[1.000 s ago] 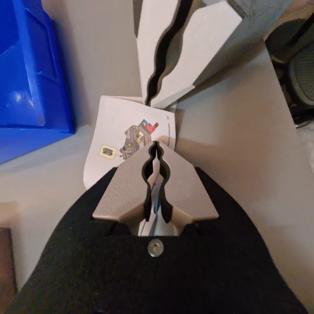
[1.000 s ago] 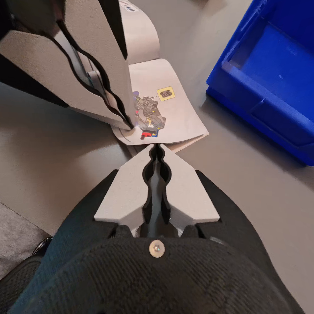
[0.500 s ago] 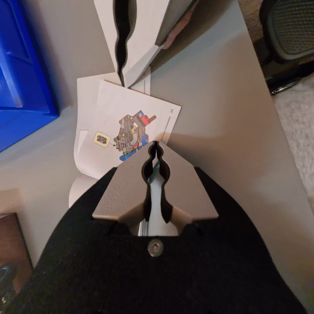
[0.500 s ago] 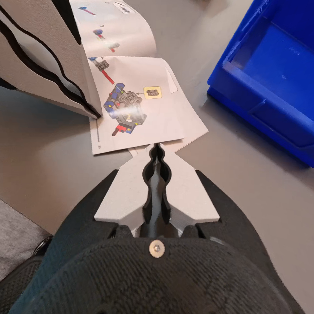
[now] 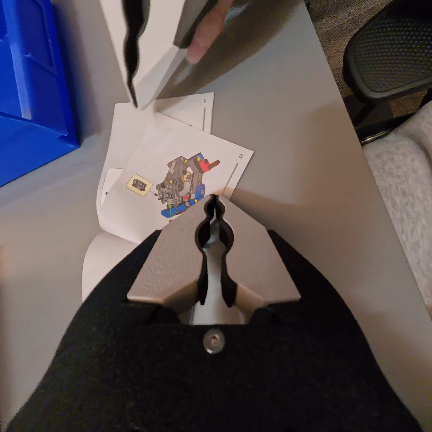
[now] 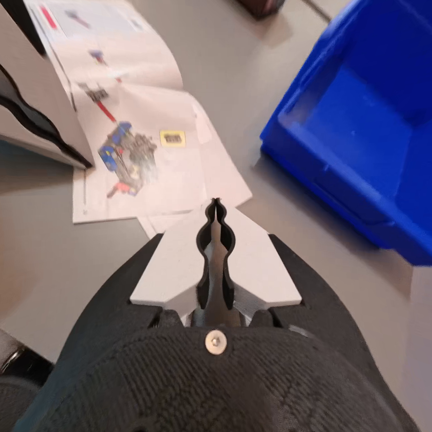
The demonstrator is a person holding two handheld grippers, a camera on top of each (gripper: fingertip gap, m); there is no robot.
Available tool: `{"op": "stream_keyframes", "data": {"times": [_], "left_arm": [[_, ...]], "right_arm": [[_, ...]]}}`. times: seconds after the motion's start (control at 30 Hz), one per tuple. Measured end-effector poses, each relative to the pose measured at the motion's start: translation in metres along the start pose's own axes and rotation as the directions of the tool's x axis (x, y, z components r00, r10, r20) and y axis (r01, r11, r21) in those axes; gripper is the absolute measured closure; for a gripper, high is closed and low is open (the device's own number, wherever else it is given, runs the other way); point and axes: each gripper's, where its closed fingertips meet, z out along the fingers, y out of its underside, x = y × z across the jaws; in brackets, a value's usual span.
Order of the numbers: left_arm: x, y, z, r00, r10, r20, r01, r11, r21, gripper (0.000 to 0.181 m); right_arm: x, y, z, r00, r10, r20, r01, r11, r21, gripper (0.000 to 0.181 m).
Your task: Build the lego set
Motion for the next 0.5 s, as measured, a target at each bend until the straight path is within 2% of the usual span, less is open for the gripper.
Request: {"op": "stream_keyframes", "data": {"times": [0.07, 0.13, 0.17, 0.27, 0.5], "left_arm": [[0.000, 0.000, 0.000, 1.000, 0.006, -0.005, -0.006, 1.000, -0.009, 0.181], [0.000, 0.000, 0.000, 1.000, 0.019, -0.008, -0.019, 1.000, -0.022, 0.181], [-0.002, 0.000, 0.001, 1.000, 0.031, 0.005, -0.031, 0.999, -0.029, 0.181], [-0.014, -0.001, 0.005, 0.996, 0.040, 0.078, -0.037, 0.998, -0.042, 0.181], [-0.023, -0.004, 0.011, 0.996, 0.013, 0.093, -0.007, 0.998, -0.064, 0.181]], "right_arm": [[-0.013, -0.018, 0.007, 0.995, -0.026, 0.092, 0.018, 0.996, 0.087, 0.181], [-0.023, -0.005, 0.018, 0.986, -0.065, 0.154, 0.068, 0.998, -0.015, 0.181], [-0.027, -0.005, 0.018, 0.980, -0.089, 0.176, 0.092, 0.996, -0.014, 0.181], [-0.027, -0.005, 0.017, 0.979, -0.082, 0.185, 0.086, 0.996, -0.012, 0.181], [-0.030, -0.006, 0.016, 0.978, -0.062, 0.200, 0.063, 0.998, 0.000, 0.181]]}}
